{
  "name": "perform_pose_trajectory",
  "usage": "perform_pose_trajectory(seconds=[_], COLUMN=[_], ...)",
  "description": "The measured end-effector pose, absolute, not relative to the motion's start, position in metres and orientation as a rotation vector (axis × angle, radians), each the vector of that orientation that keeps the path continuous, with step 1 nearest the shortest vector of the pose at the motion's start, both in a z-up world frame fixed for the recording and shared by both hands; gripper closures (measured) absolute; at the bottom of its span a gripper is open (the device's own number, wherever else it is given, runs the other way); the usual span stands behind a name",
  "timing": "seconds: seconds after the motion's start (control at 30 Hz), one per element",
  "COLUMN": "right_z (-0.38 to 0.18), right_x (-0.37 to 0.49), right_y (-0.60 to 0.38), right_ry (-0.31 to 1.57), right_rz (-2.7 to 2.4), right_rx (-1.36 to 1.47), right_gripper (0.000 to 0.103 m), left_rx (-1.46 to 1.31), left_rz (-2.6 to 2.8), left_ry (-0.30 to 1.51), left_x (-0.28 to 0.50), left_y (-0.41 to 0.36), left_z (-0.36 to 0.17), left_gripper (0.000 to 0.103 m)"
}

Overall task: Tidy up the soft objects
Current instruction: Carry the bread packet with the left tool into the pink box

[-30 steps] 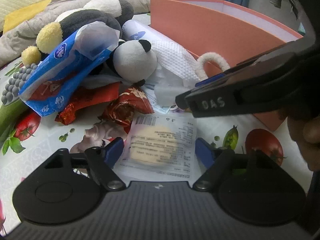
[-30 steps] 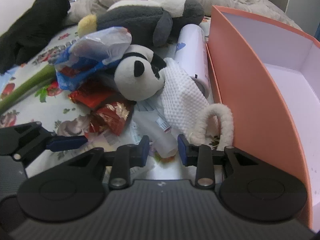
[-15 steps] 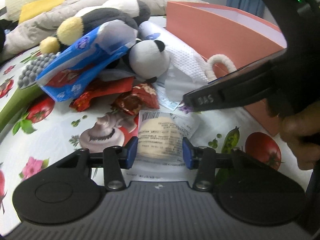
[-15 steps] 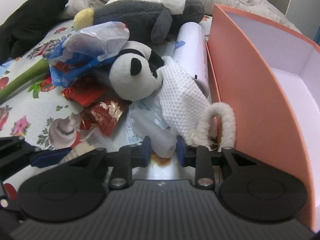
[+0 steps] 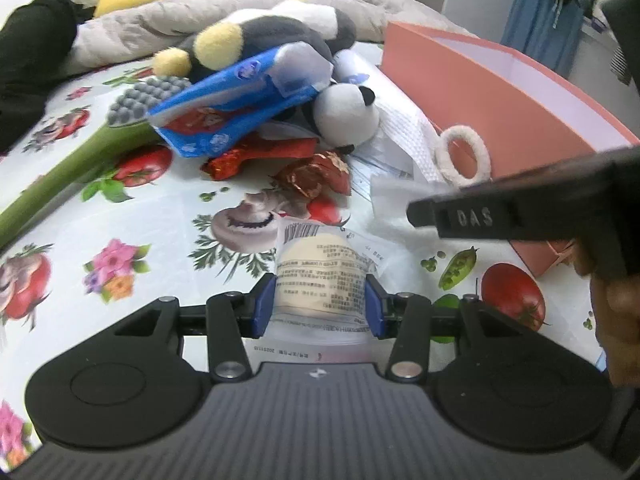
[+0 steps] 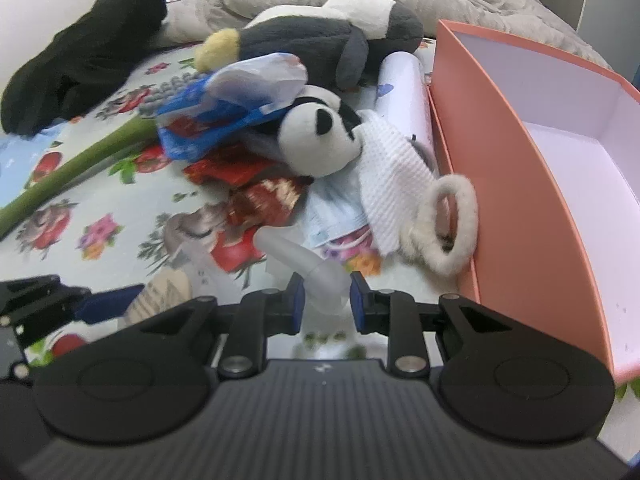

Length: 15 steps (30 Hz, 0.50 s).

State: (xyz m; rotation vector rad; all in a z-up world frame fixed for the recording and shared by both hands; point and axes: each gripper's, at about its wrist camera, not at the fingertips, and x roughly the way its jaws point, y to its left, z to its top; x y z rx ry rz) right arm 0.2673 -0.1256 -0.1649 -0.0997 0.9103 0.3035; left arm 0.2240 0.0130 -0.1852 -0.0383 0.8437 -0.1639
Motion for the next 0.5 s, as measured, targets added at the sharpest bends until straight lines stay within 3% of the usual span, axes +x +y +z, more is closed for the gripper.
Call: perform_pose_trajectory(seconds=[0.5], right_z=[-0.135], right_x=[0.203], right_y=[-0.15], right_ry=[0.89], right_rz=[0.309], right_rx=[0.013], right_gripper=[0.075], left_rx=[-0.191], left_rz=[-0.085], left_ry=[0.801], left_x=[0.162], left_y=[0.025], left_z=[-0.139], left_gripper=[0.05])
